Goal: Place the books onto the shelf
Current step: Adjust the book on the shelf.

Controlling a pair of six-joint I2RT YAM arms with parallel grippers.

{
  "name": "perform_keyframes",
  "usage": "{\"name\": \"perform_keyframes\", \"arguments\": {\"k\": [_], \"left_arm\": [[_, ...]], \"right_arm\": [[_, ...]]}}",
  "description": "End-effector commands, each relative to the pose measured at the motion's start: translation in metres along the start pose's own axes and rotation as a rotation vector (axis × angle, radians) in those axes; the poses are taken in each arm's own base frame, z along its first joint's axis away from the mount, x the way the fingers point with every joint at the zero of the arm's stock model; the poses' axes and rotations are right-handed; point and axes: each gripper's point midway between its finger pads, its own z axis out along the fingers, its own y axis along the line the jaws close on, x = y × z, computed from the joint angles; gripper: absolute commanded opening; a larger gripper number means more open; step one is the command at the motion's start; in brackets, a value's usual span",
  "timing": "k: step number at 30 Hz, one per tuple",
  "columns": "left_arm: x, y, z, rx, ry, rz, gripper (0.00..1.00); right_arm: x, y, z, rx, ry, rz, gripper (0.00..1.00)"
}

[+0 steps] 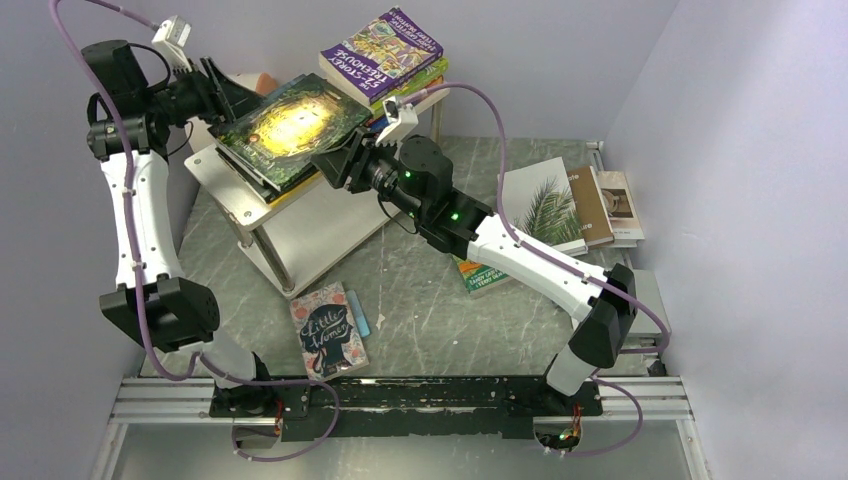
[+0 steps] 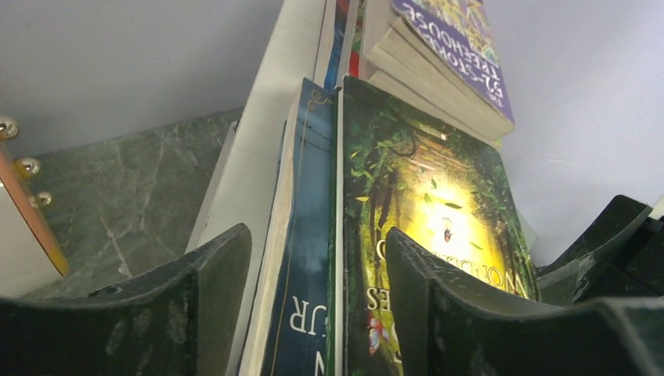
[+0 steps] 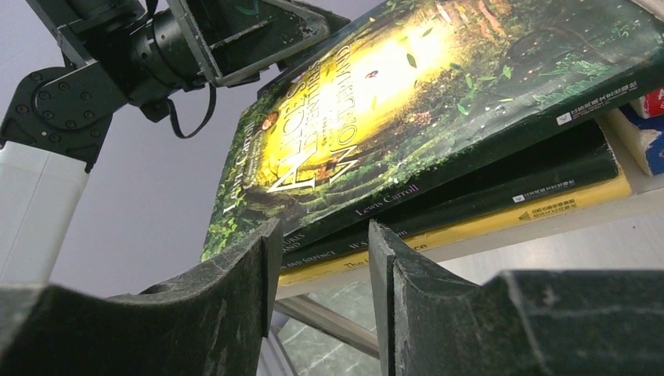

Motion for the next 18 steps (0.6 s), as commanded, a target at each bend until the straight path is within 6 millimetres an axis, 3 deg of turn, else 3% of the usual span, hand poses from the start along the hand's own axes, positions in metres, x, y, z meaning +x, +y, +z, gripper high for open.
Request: {"name": "perform_keyframes", "arguments": {"k": [1, 3, 8, 18], "left_arm": [[0.005, -0.001, -0.004, 0.013, 0.016, 0.019, 0.63], [0.006, -0.005, -0.004, 0.034, 0.016, 0.028, 0.56], [0.008, -0.015, -0.006, 0.079, 0.018, 0.032, 0.51], [0.015, -0.035, -0.014, 0.146, 0.008, 0.042, 0.49]], "right_arm": [[-0.008, 0.001, -0.003, 0.017, -0.018, 0.0, 0.48], [-0.006, 0.0, -0.002, 0.018, -0.015, 0.001, 0.48], [-0.005, 0.001, -0.001, 0.014, -0.009, 0.003, 0.48], [0.003, 0.002, 0.002, -0.011, 0.005, 0.015, 0.57]]}}
